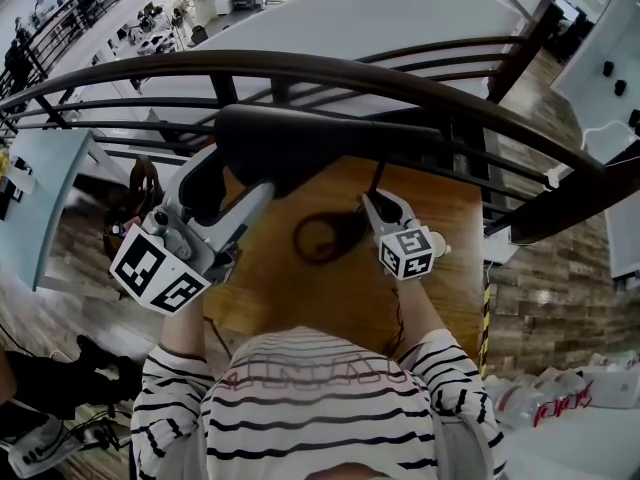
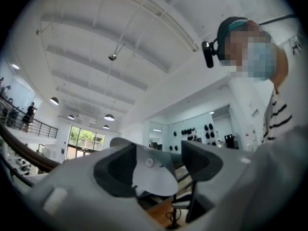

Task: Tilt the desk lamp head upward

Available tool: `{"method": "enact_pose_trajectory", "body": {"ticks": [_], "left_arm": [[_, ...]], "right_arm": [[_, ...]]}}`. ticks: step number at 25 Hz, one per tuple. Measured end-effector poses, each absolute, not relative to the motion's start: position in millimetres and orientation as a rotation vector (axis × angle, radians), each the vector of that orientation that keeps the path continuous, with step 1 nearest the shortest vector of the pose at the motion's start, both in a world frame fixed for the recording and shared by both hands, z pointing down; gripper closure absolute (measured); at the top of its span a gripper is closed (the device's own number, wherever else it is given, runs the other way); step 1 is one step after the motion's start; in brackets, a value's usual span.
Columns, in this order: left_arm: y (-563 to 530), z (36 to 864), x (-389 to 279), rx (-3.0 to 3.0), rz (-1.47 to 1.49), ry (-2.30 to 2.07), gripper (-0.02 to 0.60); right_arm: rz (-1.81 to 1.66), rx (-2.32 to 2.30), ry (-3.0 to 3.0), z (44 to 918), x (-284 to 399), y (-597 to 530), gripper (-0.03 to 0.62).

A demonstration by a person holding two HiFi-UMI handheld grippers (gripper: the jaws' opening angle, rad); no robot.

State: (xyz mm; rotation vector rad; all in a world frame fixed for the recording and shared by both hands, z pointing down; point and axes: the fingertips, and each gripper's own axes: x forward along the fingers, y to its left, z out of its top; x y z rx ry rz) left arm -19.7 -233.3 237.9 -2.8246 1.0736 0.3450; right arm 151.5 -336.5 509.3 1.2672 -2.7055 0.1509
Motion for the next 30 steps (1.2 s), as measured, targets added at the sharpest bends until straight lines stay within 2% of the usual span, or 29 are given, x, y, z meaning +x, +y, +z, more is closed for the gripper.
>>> {"method": "enact_pose_trajectory", "body": {"ticks": [20, 30], "left_arm": [[-240, 214, -13, -2.778, 0.328, 1.073, 0.295], [-232, 222, -13, -2.748, 0.315, 1.056, 0.272]], "right_arm": [[0.225, 1.291, -2.718, 510, 152, -337, 0.553], [0.407, 1.367, -2.724, 509, 153, -339, 0.511]]}}
